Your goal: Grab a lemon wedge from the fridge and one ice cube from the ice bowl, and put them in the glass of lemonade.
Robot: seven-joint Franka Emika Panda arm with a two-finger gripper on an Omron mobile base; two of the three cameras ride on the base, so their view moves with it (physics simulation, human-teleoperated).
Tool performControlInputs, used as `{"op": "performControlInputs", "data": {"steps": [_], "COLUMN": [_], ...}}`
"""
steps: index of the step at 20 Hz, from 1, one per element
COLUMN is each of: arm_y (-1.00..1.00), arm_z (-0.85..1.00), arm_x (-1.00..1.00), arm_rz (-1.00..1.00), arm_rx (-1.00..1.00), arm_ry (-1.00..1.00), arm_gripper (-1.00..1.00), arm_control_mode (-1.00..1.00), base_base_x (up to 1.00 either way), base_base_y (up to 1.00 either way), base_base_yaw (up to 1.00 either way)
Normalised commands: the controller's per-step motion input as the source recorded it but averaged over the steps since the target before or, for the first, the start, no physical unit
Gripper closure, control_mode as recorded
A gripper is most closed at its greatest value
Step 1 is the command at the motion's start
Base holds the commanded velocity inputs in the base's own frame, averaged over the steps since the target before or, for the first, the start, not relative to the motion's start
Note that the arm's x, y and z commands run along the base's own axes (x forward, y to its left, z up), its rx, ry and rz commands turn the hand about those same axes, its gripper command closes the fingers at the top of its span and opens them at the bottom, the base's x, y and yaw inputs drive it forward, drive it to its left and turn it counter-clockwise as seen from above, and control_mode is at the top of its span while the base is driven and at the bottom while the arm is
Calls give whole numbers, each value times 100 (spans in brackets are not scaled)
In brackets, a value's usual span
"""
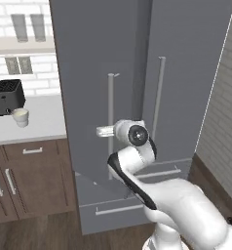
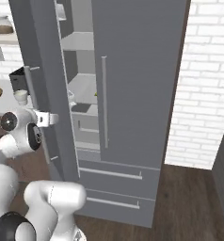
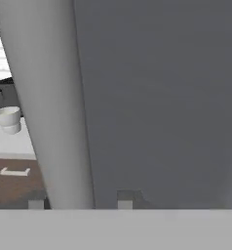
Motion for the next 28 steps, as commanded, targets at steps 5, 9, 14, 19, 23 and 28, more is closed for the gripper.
{"op": "performControlInputs", "data": {"steps": [5,9,14,19,23,28], "arm_y": [9,-13,-60,-100,-100,-57], "arm_z": [84,75,46,21,-1,-10], "arm_x": [-74,-77,-58,-13,17,63], "arm_rz": [0,0,-3,-22,-25,-24], "arm_rx": [0,0,7,37,49,45], "arm_ry": [14,1,-3,0,5,1], "arm_gripper": [-100,-100,-100,-100,-100,-100], "arm_control_mode": [-100,-100,-100,-100,-100,-100], "base_base_x": [0,0,0,0,0,0], "base_base_y": [0,0,0,0,0,0], "base_base_yaw": [0,0,0,0,0,0]}}
